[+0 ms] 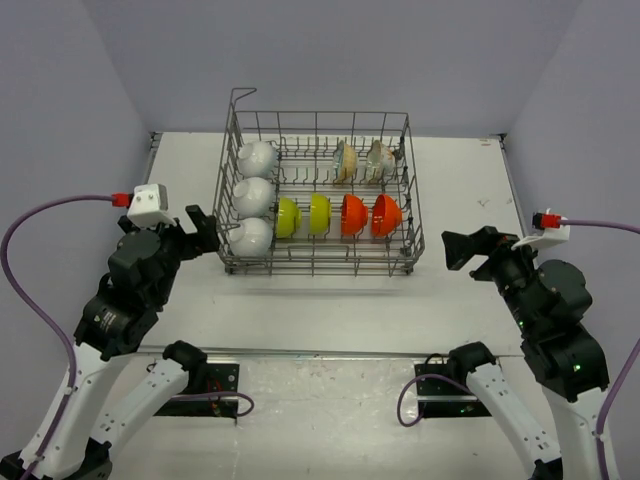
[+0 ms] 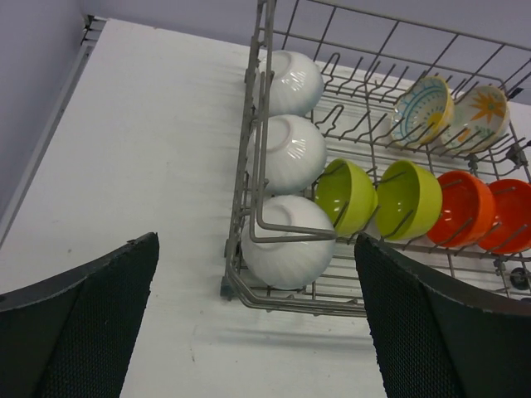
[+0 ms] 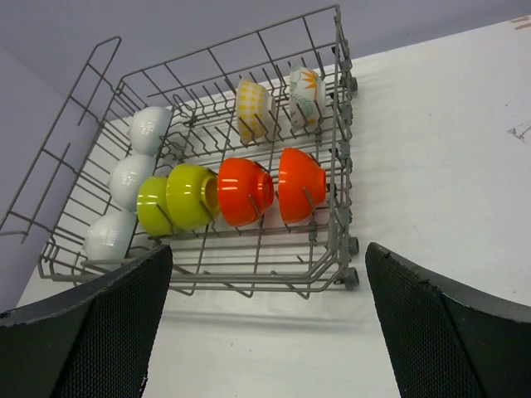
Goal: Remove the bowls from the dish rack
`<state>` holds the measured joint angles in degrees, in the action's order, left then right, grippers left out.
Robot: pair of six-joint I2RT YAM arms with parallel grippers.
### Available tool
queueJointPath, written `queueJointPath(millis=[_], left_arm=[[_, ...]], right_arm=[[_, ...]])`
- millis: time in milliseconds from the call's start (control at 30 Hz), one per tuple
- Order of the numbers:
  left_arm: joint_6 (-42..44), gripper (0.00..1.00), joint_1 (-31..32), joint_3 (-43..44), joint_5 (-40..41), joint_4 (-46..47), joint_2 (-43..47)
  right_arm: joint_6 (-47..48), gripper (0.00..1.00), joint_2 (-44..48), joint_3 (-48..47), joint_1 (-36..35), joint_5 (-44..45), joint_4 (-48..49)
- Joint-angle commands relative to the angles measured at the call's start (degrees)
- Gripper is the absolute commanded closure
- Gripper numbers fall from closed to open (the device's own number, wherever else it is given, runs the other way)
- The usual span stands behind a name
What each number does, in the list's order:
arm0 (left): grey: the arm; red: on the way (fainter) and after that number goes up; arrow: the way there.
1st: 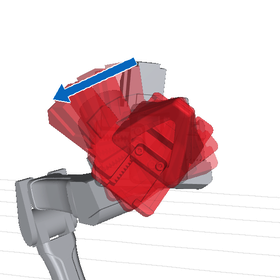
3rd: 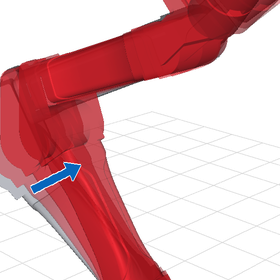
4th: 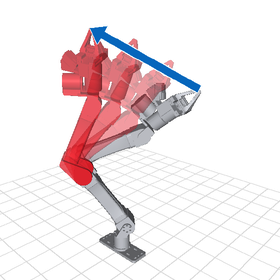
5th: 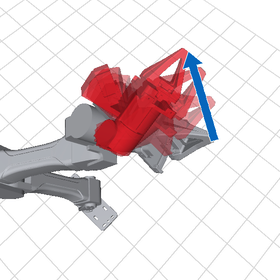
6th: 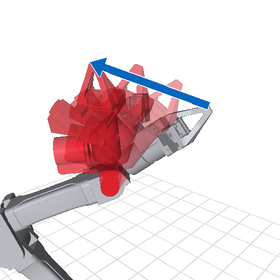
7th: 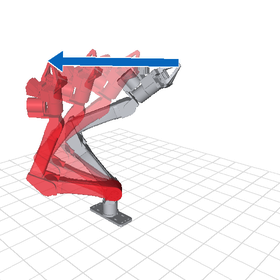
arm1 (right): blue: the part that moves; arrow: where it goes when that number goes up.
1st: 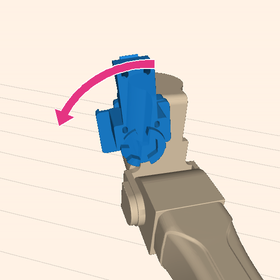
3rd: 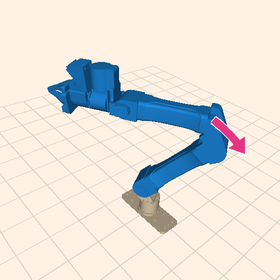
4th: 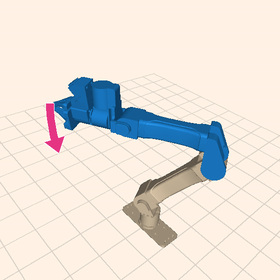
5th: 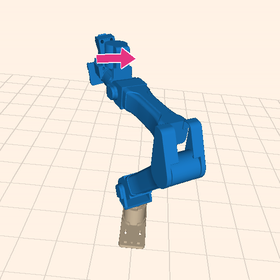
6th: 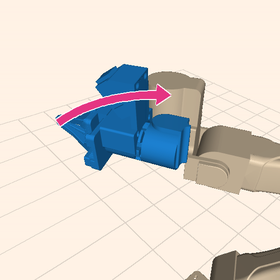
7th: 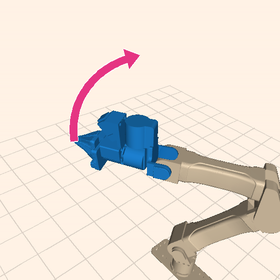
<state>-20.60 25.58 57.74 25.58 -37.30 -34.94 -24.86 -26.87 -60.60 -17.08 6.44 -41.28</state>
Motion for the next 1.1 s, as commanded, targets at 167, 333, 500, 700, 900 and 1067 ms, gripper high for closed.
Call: queueJointPath(millis=[167, 333, 500, 700, 900, 1067], left_arm=[[-0.1, 0.0, 0.2, 2.2, -5.6, 5.2, 0.1], [-1.6, 0.0, 0.2, 8.0, -19.9, 9.4, -5.7], [-5.8, 0.0, 0.2, 19.7, -41.2, 13.3, -24.1], [-5.9, 0.0, 1.0, 33.5, -37.1, 9.6, -45.5], [-1.6, 0.0, 1.0, 51.2, -15.5, -9.6, -65.4], [-0.8, 0.0, 0.7, 42.1, -18.5, -5.9, -63.7]], right_arm=[[0.2, 0.01, 0.9, 1.0, 0.2, 0.2, 2.8], [0.6, 0.01, 2.8, 4.5, 0.2, -8.1, 7.6], [0.0, 0.01, 4.0, 5.5, 0.3, -9.1, 7.5], [0.3, 0.01, 4.5, 5.7, 0.2, -11.7, 5.5], [0.3, 0.01, 4.5, 5.7, 0.3, -15.5, 3.9], [0.4, 0.01, 5.6, 7.4, 0.2, -15.0, 4.8]])
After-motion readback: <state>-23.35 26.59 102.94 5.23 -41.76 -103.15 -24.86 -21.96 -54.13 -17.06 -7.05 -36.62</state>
